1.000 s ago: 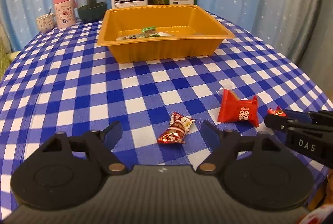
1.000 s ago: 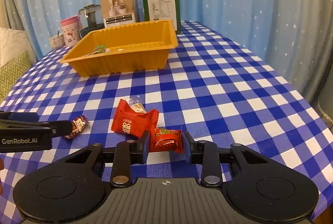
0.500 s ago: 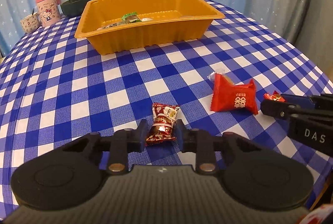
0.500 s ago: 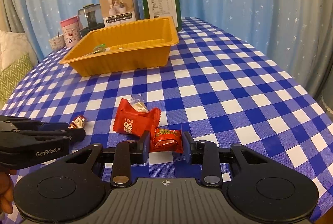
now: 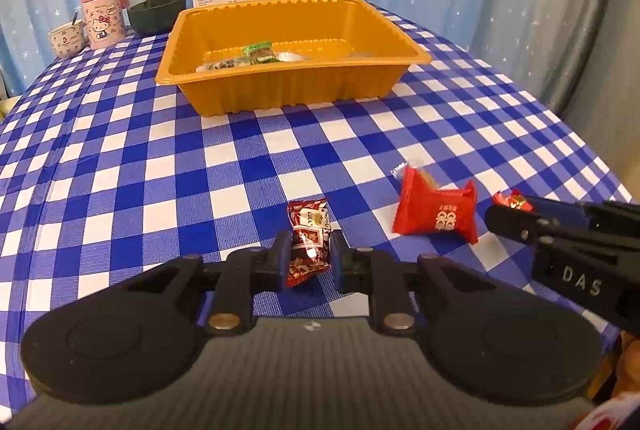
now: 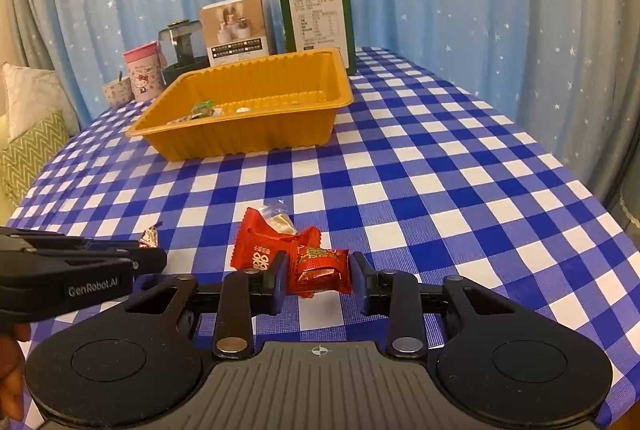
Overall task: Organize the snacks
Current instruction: 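Carry both red candies over the orange tray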
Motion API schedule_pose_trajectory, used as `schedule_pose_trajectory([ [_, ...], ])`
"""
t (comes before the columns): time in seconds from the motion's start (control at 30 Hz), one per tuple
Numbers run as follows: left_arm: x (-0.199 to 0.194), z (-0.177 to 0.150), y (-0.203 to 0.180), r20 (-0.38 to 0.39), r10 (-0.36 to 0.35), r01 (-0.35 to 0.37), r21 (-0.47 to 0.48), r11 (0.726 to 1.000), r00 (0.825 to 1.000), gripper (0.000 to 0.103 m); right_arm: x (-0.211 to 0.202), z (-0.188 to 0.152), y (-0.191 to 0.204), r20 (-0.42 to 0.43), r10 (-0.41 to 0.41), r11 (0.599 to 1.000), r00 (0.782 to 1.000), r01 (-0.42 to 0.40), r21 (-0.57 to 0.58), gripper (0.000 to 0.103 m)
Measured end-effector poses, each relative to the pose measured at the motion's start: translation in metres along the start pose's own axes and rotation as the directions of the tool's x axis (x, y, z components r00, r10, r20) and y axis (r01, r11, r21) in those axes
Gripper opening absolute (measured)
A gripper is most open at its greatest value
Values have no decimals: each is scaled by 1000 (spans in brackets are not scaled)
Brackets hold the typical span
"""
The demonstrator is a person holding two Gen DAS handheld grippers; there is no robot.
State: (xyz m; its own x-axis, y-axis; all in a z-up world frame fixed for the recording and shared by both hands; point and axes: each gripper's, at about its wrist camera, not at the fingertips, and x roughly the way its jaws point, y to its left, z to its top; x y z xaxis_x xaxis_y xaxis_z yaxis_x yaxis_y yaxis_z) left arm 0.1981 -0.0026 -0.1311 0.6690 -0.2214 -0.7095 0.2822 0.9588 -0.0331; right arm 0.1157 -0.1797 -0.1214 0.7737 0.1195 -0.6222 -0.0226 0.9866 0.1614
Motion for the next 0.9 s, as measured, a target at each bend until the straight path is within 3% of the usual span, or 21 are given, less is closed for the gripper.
schedule_pose_trajectory([
  [0.5,-24,12,7,59,4,-2,-29,1000,998,18,-9,10,8,45,14,999,999,-12,-43,33],
  [0.9,-38,53,26,142,11,-5,-40,999,990,18,-11,60,4,115,54,998,992,-48,-47,33],
])
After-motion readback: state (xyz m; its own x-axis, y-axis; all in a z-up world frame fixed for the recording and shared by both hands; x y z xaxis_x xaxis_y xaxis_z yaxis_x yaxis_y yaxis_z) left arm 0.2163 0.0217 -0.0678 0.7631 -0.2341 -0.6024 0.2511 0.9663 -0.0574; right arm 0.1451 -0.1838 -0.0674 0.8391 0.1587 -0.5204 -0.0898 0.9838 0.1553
